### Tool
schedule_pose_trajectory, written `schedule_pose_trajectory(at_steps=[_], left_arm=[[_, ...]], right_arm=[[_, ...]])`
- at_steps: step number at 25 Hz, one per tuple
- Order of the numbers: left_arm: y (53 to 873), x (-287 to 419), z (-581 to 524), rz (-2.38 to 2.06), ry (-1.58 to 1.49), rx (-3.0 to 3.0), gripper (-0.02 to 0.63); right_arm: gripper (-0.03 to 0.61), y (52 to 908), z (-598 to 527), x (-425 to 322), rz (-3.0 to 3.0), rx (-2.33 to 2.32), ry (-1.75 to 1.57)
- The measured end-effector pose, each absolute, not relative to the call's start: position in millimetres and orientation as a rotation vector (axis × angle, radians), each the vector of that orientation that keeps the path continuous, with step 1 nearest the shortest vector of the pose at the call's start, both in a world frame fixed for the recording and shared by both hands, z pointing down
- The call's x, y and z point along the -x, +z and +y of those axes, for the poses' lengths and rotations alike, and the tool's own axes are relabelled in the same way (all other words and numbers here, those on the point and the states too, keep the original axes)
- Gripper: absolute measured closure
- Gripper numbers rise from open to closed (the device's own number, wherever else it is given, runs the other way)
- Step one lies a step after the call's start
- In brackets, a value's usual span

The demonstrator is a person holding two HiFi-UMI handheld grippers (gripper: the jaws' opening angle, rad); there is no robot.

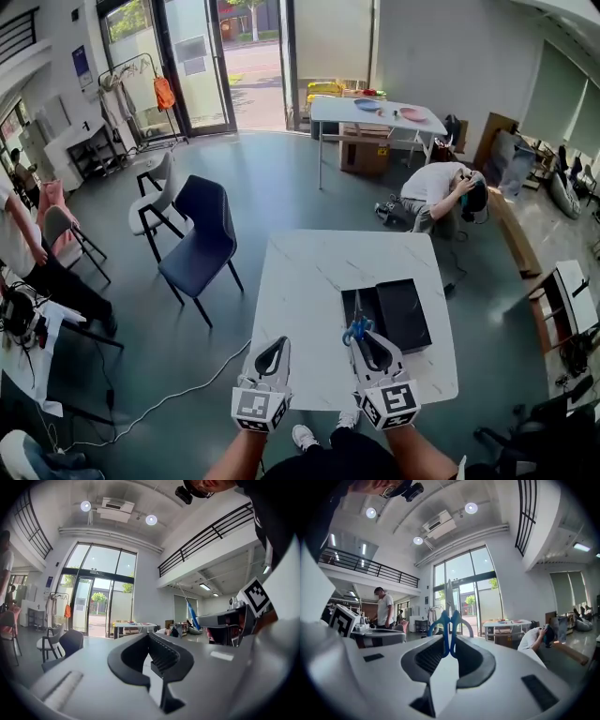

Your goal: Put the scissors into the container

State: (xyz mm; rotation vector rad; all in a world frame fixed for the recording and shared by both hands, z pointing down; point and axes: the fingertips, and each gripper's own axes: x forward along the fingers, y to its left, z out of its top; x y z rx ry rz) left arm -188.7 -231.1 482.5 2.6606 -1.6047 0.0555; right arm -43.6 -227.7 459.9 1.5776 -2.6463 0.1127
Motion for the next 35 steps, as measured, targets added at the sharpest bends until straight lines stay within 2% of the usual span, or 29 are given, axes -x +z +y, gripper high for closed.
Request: schedule_pose_trajectory(at_steps=[17, 35], left_arm=[[507.4, 153.7, -280.4, -1.574, 0.176, -2.639, 0.604], [527.9, 152.7, -331.8, -1.634, 0.270, -2.562, 0.604]], right_arm=[[0.500, 502.1, -291.2, -3.5, -2.578, -1.583, 0.235], [0.500, 539.7, -341.1, -30.3, -2.539, -1.543, 0.337]])
